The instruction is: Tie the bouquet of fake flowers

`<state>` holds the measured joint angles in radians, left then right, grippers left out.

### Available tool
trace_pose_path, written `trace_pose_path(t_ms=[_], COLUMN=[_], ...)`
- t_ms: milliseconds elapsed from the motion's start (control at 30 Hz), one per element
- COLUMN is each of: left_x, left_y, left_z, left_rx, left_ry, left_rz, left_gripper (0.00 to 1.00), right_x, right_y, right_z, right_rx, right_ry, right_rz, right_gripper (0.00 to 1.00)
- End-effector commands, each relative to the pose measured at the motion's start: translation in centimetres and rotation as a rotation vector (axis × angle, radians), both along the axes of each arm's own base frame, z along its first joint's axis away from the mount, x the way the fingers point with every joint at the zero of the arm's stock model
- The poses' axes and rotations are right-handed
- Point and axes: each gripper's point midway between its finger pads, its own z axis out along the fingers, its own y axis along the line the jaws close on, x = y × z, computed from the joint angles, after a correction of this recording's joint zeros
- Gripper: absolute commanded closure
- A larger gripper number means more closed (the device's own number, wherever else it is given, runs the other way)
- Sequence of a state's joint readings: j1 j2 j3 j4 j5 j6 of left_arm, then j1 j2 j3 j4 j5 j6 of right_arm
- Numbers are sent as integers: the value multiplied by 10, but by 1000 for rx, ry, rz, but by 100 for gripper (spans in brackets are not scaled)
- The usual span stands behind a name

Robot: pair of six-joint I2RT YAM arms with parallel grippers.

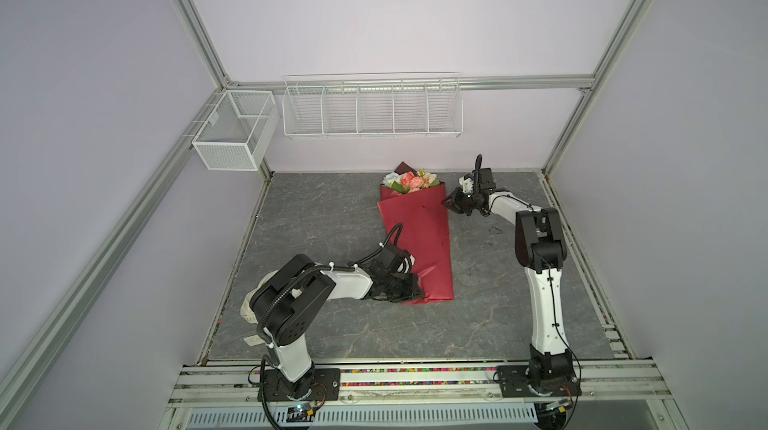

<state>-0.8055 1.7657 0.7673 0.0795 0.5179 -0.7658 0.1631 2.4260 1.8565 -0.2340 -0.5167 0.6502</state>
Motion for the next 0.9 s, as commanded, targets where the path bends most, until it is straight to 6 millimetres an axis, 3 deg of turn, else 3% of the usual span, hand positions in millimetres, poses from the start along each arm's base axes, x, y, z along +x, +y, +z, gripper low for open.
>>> trace_pose_path(t_ms=[0, 200, 333, 400, 467, 667, 767, 867], left_x=[-12, -13, -8, -4, 0, 13, 18, 23], left_y=[27, 30, 26, 23, 20, 14, 17, 26], left_z=[-34, -35, -23, -13, -1, 47, 66, 78], left_rx=[131, 128, 110, 95, 76, 1, -8, -12], left_ry=[61, 56, 24, 3, -25, -120, -163, -185], left_rz=[32, 40, 34, 38, 45, 72, 96, 134], left_gripper=[100, 100, 100, 99, 90, 59, 52, 48], right_x=[2, 16, -4, -27, -54, -148, -188, -226], right_y=[-6, -9, -11, -11, -15, -16, -17, -6], right_z=[-8, 44, 87, 100, 104, 92, 81, 67], right_rx=[-28, -36, -49, -40, -44, -51, -81, -111], right_ry=[34, -37, -106, -118, -116, -65, -29, -1], right_rz=[-12, 14, 46, 67, 68, 113, 133, 170], right_gripper=[77, 76, 73, 70, 68, 57, 52, 45])
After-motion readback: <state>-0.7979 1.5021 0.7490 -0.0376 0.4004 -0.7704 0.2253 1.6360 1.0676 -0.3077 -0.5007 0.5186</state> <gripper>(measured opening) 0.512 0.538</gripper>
